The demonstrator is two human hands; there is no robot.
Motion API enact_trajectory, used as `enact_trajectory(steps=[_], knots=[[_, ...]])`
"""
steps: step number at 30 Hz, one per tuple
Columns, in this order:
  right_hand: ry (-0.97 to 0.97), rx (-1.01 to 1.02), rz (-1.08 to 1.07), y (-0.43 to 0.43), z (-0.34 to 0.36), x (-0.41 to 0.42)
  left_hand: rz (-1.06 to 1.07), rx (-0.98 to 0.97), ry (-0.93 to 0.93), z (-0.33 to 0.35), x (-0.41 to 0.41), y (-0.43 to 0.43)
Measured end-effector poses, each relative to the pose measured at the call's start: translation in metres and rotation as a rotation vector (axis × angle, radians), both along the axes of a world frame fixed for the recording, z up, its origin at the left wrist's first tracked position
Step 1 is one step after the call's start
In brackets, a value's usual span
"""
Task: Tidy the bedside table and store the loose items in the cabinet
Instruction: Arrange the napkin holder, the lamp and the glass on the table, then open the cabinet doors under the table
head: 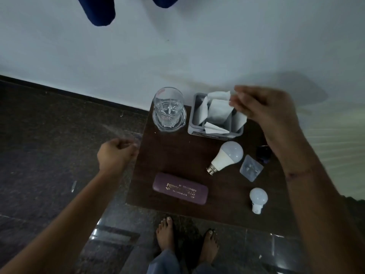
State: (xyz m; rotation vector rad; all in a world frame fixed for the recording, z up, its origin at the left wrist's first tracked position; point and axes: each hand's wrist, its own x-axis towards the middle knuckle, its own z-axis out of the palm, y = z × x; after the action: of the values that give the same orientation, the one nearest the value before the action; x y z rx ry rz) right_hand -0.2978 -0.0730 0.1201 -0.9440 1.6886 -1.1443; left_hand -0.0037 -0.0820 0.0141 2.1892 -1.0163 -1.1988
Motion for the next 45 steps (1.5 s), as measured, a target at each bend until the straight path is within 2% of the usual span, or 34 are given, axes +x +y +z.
enact_trajectory(steps=[5,8,13,17,28,33,36,39,41,45], knots=[[-0.282,0.101,-0.148,0.114,-0.024,-0.006,0.039,0.053,0.17,-0.008,-0.001,0.051],[-0.428,0.157,-0.29,0.16,-0.043,0.001,0.022,0.075,0.184,-0.012,-0.012,0.071],[-0.54,0.18,-0.433,0.2,-0.06,0.014,0.035,0.042,0.276,-0.008,-0.03,0.09],[-0.611,0.169,-0.445,0.217,-0.068,0.016,0.044,-0.019,0.292,-0.004,-0.035,0.106],[-0.586,0.192,-0.372,0.3,-0.117,0.01,-0.172,0.009,0.204,-0.014,-0.07,0.205],[-0.437,0.335,-0.3,0.322,-0.15,0.016,-0.466,0.165,0.152,-0.041,-0.1,0.249],[-0.304,0.415,-0.236,0.32,-0.168,0.021,-0.571,0.237,0.221,-0.059,-0.121,0.26],[-0.215,0.446,-0.21,0.314,-0.188,0.029,-0.519,0.205,0.259,-0.077,-0.134,0.262],[-0.227,0.437,-0.172,0.31,-0.197,0.032,-0.451,0.191,0.312,-0.088,-0.14,0.262],[-0.447,0.385,-0.214,0.301,-0.213,0.04,-0.282,0.208,0.451,-0.096,-0.146,0.258]])
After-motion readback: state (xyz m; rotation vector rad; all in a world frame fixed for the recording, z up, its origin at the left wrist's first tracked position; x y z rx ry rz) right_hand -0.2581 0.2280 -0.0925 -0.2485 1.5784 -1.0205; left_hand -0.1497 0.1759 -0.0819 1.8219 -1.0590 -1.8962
